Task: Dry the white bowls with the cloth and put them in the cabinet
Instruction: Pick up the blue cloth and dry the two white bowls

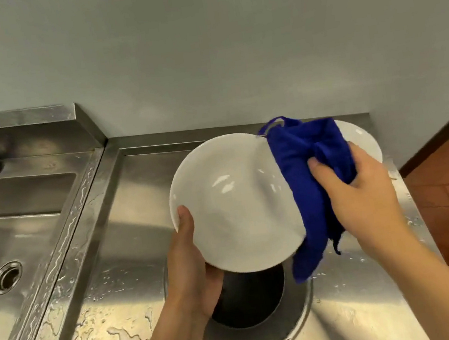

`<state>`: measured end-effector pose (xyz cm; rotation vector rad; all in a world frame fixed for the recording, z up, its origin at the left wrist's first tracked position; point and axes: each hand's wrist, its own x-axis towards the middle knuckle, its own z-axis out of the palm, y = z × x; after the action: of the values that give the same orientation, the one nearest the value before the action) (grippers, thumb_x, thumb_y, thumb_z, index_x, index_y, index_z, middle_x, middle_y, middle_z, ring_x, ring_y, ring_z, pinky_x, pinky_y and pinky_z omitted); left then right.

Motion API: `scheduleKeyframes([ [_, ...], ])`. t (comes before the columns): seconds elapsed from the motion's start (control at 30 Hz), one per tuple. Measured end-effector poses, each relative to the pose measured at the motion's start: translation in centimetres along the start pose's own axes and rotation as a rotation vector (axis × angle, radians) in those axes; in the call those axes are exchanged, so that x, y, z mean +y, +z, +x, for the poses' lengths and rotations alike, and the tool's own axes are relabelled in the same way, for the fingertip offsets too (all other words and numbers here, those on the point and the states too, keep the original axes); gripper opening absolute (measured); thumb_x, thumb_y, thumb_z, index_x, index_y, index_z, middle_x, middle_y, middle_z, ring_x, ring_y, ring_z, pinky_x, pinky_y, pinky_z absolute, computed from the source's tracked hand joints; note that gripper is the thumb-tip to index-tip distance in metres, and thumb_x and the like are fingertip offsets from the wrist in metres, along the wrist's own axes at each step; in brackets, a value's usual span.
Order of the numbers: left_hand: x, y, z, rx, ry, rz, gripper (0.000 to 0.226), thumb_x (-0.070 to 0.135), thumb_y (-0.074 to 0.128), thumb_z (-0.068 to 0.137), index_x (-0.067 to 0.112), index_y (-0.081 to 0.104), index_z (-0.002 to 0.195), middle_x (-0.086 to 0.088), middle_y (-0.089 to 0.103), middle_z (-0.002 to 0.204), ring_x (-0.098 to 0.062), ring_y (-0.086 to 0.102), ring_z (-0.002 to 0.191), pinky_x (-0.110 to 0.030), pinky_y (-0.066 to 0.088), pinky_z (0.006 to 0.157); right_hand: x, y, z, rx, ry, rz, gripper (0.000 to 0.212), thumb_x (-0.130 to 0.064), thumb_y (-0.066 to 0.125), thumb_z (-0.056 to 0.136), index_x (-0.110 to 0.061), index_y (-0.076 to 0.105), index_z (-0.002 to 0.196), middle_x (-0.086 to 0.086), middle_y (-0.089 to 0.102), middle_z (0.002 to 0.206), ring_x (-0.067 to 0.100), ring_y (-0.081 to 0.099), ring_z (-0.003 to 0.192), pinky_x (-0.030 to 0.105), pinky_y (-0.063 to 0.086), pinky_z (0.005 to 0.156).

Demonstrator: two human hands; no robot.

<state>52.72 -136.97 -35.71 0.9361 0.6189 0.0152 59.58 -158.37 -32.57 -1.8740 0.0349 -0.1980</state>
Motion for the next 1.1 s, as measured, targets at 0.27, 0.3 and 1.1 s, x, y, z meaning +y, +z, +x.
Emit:
scheduleKeyframes([
  [0.27, 0.8, -5.7, 8.3, 0.374, 0.059, 0.001, 0.035, 0.047, 0.052, 0.109, 0.025, 0.062, 0.133, 0.001, 0.081, 0.107, -0.025, 0.075, 0.100, -0.034, 0.065, 0.055, 1.4, 7.5, 1.3, 0.049, 0.177, 0.403, 0.012, -0.040, 0.073, 0.093, -0.052, 0.073, 0.092, -0.015, 0.079, 0.097, 0.004, 0.077, 0.089, 0.021, 0.061, 0.066],
  [0.3, 0.9, -6.8, 9.6, 0.397, 0.076, 0.021, 0.033, 0.047, 0.052, 0.109, 0.024, 0.062, 0.132, 0.001, 0.079, 0.108, -0.026, 0.075, 0.101, -0.038, 0.066, 0.059, 2.0, 8.7, 1.4, 0.031, 0.185, 0.411, 0.010, -0.040, 0.073, 0.092, -0.050, 0.073, 0.092, -0.015, 0.079, 0.094, 0.005, 0.077, 0.088, 0.024, 0.062, 0.068],
  [1.1, 0.8, -13.0, 18.9, 0.516, -0.040, 0.007, 0.037, 0.047, 0.047, 0.111, 0.025, 0.053, 0.140, -0.008, 0.067, 0.122, -0.036, 0.069, 0.106, -0.056, 0.068, 0.062, 6.5, 19.6, 1.3, -0.202, 0.213, 0.269, 0.022, -0.060, 0.070, 0.072, -0.059, 0.069, 0.094, -0.023, 0.077, 0.096, 0.000, 0.075, 0.089, 0.019, 0.059, 0.064],
])
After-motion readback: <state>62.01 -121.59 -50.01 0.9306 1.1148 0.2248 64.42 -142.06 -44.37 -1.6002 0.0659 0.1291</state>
